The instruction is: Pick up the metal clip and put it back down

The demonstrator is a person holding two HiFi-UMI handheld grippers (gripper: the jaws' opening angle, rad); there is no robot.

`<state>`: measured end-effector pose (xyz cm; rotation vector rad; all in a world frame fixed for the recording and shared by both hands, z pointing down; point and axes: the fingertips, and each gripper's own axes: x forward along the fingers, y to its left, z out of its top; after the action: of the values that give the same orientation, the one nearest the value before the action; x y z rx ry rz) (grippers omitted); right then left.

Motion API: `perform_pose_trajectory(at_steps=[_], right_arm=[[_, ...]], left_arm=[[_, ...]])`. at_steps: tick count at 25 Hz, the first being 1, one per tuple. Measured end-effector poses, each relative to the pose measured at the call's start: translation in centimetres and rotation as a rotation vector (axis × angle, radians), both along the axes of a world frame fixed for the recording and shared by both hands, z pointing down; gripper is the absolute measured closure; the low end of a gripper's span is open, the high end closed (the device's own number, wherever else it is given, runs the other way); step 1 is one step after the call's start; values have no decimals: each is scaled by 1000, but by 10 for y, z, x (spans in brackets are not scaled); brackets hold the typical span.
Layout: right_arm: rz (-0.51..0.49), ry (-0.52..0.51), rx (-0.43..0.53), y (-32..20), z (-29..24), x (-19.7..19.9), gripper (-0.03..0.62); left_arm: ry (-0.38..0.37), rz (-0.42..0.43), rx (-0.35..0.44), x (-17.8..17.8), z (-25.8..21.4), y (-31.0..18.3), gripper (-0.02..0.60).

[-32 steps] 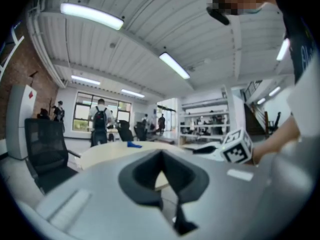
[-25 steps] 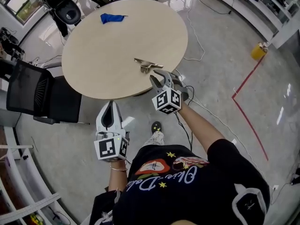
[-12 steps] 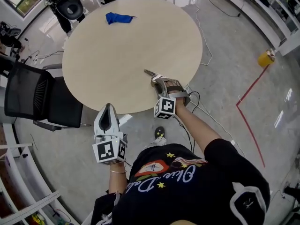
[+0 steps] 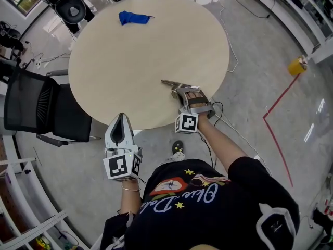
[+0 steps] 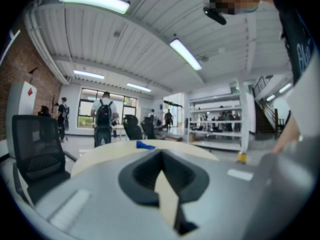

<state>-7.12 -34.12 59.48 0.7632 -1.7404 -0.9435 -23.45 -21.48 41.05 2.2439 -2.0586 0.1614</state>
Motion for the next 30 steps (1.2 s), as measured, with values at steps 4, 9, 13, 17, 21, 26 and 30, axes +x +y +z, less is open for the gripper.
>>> perform_pose_trajectory(at_steps=[4, 9, 13, 17, 21, 26, 30], right_arm=[[-25, -22, 48, 1, -21, 2, 577], [-46, -87, 107, 13, -60, 8, 577], [-57, -109, 149, 22, -82, 11, 577], [-69, -115, 173, 28, -96, 12, 577], [-72, -106, 179, 29, -101, 17, 577], [-75, -109, 181, 29, -104, 17, 577], [-81, -114, 185, 31, -105, 16, 577]], left_arm=[[3, 6, 15, 1, -1, -5, 583], [10, 6, 32, 3, -4, -6, 583], [13, 15, 50, 5, -8, -5, 583], [-8, 19, 61, 10, -13, -2, 584], [-23, 20, 67, 18, -17, -1, 584], [11, 5, 78, 15, -19, 1, 583], [13, 8, 73, 15, -17, 4, 583]])
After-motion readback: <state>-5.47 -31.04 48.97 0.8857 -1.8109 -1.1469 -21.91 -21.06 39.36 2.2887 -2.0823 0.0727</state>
